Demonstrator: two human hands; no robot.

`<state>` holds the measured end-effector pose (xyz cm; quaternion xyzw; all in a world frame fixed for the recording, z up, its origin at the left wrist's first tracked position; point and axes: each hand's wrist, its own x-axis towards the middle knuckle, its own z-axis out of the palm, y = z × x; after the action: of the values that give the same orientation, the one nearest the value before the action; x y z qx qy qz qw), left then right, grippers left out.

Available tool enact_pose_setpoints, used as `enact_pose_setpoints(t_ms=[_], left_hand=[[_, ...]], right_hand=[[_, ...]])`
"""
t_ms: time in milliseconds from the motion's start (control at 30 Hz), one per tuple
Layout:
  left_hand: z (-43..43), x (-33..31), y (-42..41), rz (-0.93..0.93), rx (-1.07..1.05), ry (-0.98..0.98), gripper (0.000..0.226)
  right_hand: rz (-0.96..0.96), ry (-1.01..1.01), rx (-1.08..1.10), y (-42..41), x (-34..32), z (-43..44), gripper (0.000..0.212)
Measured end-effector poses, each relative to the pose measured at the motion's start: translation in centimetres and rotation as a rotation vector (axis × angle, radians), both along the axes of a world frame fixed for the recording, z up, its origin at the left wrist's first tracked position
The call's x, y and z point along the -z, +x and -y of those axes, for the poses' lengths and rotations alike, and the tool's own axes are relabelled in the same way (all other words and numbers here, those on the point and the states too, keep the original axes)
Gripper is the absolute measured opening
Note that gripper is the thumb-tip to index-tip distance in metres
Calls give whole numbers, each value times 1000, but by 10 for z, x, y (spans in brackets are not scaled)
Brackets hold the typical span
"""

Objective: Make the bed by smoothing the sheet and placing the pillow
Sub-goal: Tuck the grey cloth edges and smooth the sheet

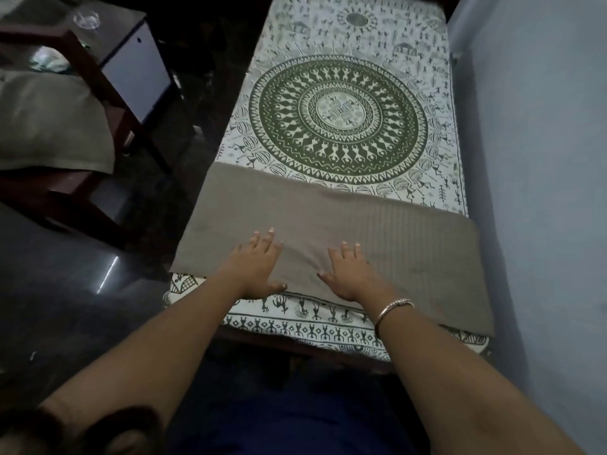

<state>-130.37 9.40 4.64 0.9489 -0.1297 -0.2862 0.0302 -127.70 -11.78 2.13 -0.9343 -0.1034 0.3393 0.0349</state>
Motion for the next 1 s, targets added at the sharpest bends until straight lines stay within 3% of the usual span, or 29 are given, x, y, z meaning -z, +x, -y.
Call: enact_pose_setpoints(t_ms=[400, 733, 833, 900, 1000], left_hand=[[-28, 120, 42, -202, 342, -17, 85], [9, 225, 74, -88, 349, -164, 81], [9, 262, 57, -70, 365, -107, 73], [6, 275, 44, -36, 422, -28, 57], [7, 277, 48, -120, 439, -88, 30]], right_hand=[[-41, 37, 298, -29, 113, -52, 63], [64, 40, 327, 9, 219, -68, 59], [118, 63, 340, -7, 243, -69, 54], [190, 66, 288, -21, 250, -67, 44], [191, 115, 252, -20, 243, -62, 47]])
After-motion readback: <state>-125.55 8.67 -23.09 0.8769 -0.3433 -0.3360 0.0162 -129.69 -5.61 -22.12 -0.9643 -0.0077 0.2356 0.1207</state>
